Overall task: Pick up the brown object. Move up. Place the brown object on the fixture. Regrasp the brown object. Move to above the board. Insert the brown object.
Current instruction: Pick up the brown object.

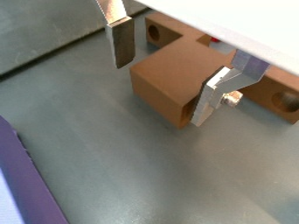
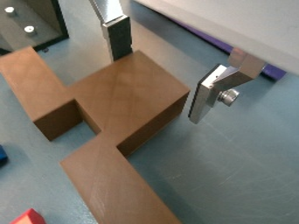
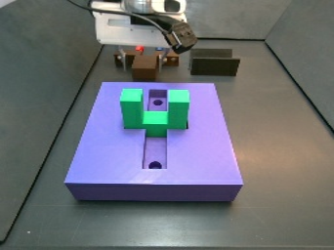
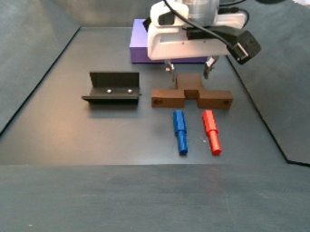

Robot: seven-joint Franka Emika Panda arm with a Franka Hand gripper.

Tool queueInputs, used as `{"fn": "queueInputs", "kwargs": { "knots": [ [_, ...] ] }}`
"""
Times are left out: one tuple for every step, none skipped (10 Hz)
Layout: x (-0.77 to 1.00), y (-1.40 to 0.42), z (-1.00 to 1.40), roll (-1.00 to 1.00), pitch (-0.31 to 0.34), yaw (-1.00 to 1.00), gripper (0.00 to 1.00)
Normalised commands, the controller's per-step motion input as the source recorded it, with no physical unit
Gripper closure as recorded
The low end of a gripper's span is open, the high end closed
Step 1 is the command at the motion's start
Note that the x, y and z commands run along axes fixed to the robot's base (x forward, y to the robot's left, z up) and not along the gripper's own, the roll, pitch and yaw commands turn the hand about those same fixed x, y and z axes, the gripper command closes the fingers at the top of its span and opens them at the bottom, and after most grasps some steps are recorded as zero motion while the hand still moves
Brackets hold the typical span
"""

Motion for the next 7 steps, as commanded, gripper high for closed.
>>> {"fn": "queueInputs", "kwargs": {
  "knots": [
    [0.02, 0.04, -0.19, 0.12, 0.006, 0.00, 0.00],
    [0.13, 0.03, -0.01, 0.12, 0.076, 0.01, 0.00],
    [0.14, 0.01, 0.00, 0.18, 0.106, 0.00, 0.00],
    [0.19, 0.00, 0.00, 0.13, 0.121, 0.00, 0.00],
    [0.00, 0.00, -0.07, 0.08, 0.000, 0.00, 0.00],
    [0.00, 0.01, -0.07, 0.04, 0.000, 0.00, 0.00],
    [0.00, 0.07, -0.15, 0.10, 0.000, -0.03, 0.00]
  ]
}}
